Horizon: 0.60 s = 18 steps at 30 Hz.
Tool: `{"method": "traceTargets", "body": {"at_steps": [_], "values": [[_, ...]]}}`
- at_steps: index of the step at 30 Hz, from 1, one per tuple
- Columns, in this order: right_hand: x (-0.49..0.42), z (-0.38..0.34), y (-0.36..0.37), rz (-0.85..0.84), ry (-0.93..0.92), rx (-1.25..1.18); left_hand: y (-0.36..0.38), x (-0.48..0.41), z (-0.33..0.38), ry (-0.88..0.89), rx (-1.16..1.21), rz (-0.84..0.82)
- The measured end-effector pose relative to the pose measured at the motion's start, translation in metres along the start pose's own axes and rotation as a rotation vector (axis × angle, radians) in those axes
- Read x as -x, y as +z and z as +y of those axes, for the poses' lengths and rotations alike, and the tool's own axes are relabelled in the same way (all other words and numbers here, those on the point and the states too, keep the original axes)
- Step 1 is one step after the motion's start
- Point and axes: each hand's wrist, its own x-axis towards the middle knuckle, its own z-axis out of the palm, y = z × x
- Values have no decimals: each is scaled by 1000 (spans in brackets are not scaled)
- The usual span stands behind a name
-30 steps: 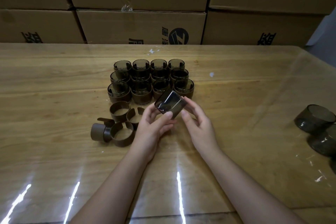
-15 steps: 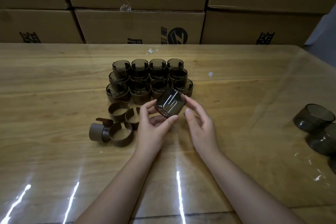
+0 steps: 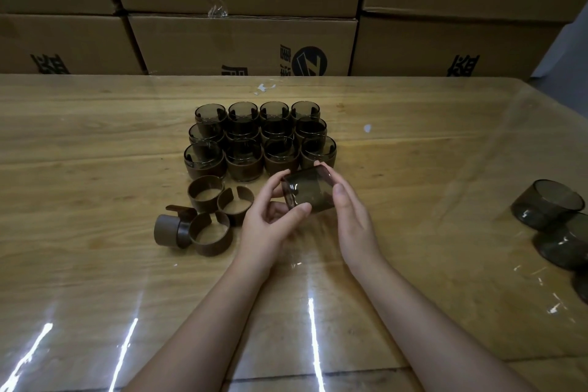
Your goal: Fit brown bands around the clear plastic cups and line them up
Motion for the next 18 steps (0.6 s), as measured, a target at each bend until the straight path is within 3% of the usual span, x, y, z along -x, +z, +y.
{"method": "traceTargets", "body": {"at_steps": [18], "values": [[-1, 3, 0, 4, 12, 8, 0, -1, -3, 78, 66, 110]]}}
